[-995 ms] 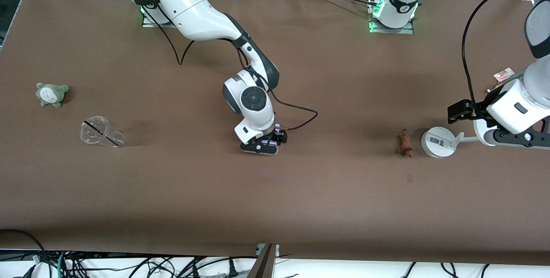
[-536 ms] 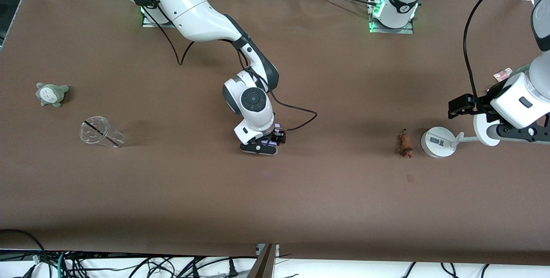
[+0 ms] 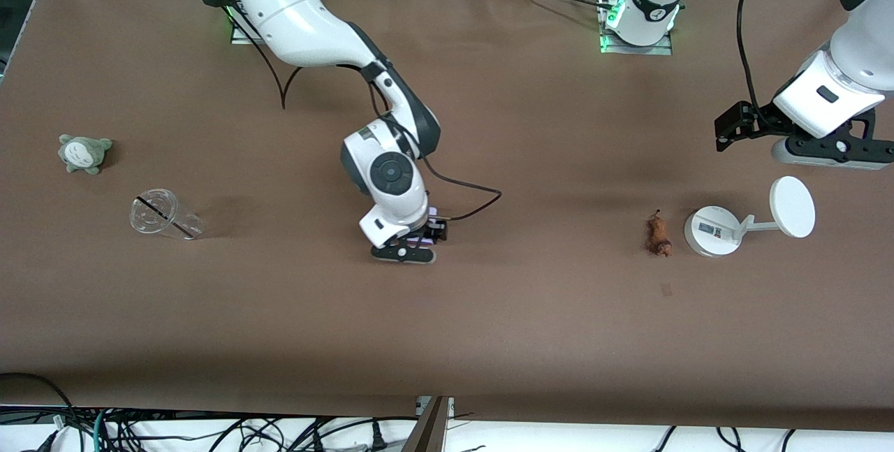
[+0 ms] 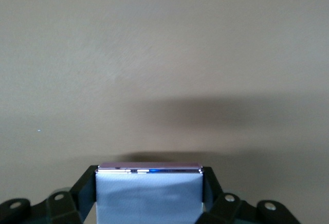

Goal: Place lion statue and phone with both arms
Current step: 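Lift the phone with the right gripper while the left gripper withdraws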

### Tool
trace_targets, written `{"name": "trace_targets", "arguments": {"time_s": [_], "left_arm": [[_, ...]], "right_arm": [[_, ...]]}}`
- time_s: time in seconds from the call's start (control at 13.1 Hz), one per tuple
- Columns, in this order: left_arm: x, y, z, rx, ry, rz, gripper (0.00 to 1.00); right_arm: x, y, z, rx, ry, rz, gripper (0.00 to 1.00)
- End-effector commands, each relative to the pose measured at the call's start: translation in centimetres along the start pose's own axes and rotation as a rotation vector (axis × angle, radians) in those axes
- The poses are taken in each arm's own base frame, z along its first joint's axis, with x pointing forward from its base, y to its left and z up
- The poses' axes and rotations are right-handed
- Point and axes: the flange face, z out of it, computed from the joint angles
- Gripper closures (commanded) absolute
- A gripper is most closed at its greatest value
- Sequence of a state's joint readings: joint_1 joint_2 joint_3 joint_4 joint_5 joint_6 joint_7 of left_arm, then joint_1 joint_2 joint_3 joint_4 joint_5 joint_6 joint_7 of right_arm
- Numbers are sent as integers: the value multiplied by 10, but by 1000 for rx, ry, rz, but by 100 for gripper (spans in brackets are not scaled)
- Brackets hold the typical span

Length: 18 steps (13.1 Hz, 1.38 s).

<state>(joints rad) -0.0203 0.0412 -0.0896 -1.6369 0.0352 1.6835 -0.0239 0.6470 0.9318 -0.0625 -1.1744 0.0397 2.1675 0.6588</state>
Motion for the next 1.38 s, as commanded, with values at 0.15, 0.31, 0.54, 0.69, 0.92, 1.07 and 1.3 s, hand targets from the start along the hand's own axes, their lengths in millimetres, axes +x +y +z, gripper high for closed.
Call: {"name": "trace_targets", "arguments": {"time_s": [0.15,0.31,0.54,0.69,0.92,1.07,1.3], "left_arm": [[-3,5,2,-11,8,6,0],[-3,6,2,-11,10,8,0],[-2,10,-2,-10,21,11,0],[-2,9,-4,-10,19,8,0],[-2,9,-4,-10,22,6,0],[-2,9,-3,-7,21,7,0],[-1,9,-4,15,28,13,0]], "right_arm": [[32,96,-82,-44,-126,-112,91],[40,133,-98,-63,-131,-105,92],[56,184,-101,-103,-121,-134,92],[63,216,-90,-123,-118,-149,92],[68,253,-67,-91,-118,-129,92],[63,277,-45,-61,-113,-132,92],[57,314,-20,-59,-85,-155,92]]}}
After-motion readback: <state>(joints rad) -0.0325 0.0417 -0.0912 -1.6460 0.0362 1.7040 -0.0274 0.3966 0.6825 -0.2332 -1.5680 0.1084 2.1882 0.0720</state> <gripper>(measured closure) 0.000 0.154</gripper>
